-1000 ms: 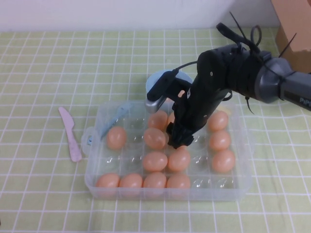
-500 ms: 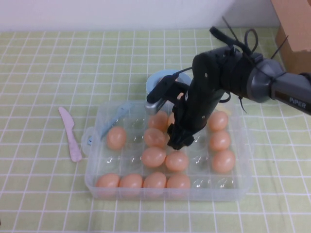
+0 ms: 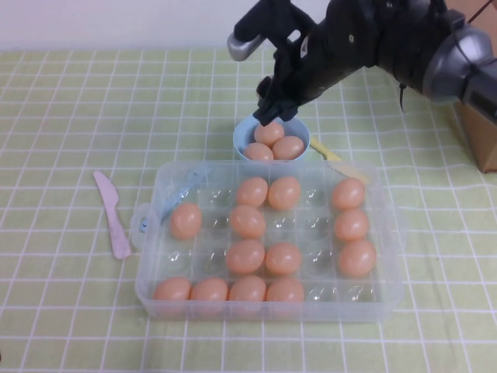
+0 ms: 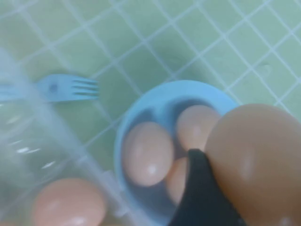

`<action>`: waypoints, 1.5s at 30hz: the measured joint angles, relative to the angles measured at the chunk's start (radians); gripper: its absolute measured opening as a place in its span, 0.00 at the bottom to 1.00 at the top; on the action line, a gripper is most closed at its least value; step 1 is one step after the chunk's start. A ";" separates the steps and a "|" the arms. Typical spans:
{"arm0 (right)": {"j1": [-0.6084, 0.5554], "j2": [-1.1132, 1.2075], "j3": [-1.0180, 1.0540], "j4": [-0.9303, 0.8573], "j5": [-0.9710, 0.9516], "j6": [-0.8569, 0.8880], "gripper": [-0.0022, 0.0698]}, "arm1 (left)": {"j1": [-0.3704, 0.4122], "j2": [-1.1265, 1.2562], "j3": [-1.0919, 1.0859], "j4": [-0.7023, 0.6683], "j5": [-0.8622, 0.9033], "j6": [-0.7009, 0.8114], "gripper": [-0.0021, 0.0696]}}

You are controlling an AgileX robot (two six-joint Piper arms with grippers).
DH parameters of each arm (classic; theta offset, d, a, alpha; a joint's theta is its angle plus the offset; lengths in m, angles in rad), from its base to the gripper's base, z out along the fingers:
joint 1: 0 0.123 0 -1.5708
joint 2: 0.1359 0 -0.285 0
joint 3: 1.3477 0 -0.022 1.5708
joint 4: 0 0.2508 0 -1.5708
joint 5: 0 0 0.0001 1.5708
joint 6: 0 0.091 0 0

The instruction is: Take an egg out of the egg box

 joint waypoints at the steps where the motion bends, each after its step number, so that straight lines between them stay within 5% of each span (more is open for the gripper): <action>1: -0.012 0.019 0.000 -0.004 -0.033 0.002 0.54 | 0.000 0.000 0.000 0.000 0.000 0.000 0.02; 12: -0.040 0.189 0.000 0.009 -0.220 0.004 0.54 | 0.000 0.000 0.000 0.000 0.000 0.000 0.02; 20: -0.055 0.196 0.000 0.022 -0.228 0.004 0.79 | 0.000 0.000 0.000 0.000 0.000 0.000 0.02; 25: -0.055 0.192 0.000 0.022 -0.207 0.004 0.81 | 0.000 0.000 0.000 0.000 0.000 0.000 0.02; 39: -0.007 -0.110 0.027 0.076 0.010 0.004 0.79 | 0.000 0.000 0.000 0.000 0.000 0.000 0.02; 45: 0.032 -0.284 0.223 0.116 -0.001 0.016 0.59 | 0.000 0.000 0.000 0.000 0.000 0.000 0.02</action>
